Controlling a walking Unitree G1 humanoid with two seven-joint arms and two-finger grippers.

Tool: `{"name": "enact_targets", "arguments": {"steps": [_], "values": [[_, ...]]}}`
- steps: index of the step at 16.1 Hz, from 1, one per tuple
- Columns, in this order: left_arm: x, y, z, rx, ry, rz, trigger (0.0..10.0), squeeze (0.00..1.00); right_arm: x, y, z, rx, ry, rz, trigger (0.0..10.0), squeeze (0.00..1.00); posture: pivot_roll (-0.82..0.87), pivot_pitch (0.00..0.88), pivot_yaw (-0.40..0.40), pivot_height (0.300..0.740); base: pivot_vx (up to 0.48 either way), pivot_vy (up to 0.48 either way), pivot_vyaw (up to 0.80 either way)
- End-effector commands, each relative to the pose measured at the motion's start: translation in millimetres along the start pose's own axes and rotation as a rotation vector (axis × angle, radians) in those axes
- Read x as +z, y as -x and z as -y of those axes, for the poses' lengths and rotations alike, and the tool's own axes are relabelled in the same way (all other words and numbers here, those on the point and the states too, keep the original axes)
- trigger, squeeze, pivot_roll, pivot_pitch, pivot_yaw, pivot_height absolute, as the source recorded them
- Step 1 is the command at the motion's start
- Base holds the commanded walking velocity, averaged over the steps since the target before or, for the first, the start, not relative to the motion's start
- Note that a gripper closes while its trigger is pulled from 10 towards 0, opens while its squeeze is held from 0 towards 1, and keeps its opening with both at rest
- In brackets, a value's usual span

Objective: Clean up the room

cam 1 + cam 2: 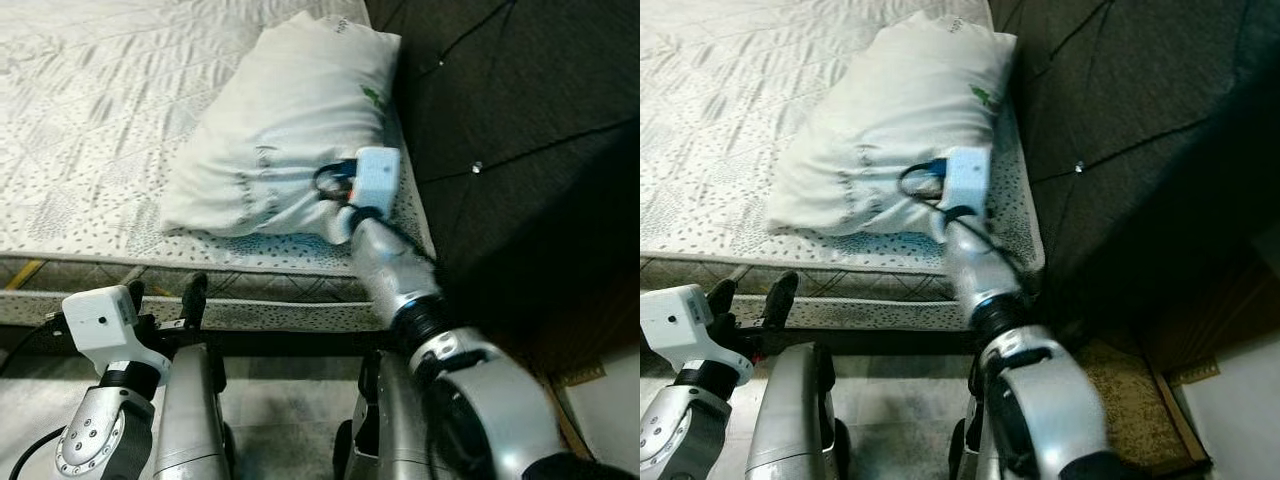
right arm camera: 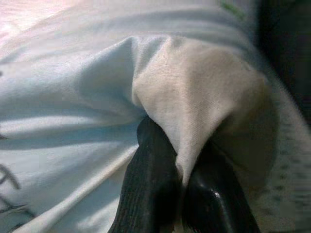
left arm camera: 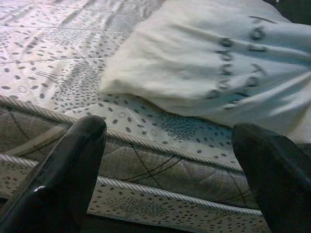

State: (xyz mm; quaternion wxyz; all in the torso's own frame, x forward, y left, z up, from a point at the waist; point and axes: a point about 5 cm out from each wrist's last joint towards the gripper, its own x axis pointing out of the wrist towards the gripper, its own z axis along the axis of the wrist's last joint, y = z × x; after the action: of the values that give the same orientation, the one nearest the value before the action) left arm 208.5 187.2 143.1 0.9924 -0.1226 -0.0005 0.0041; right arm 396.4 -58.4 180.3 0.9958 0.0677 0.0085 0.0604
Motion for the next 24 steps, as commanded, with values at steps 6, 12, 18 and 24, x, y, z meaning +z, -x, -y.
{"name": "enact_targets", "arguments": {"steps": [6,12,18,24], "values": [[1,-1.1,-0.7,-0.007,-0.015,0.001,10.0,0.0,40,-9.2,70.0,-0.249,0.028,0.099,0.0,0.0,0.19,0.173,-0.124,0.517,0.0,0.0,0.0],[1,-3.1,0.4,-0.008,-0.019,-0.001,10.0,0.0,75,-8.5,108.8,-0.346,0.041,0.183,0.0,0.0,0.18,0.174,-0.112,0.517,0.0,0.0,0.0],[1,-3.1,0.4,-0.002,-0.019,0.0,10.0,0.0,48,7.3,144.1,-0.359,0.145,0.135,0.0,0.0,0.16,0.179,-0.11,0.517,0.0,0.0,0.0],[-2,-6.8,1.7,-0.018,-0.014,-0.009,10.0,0.0,7,52.8,163.3,-0.271,0.233,0.076,0.0,0.0,0.11,0.176,-0.092,0.517,0.0,0.0,0.0]]}}
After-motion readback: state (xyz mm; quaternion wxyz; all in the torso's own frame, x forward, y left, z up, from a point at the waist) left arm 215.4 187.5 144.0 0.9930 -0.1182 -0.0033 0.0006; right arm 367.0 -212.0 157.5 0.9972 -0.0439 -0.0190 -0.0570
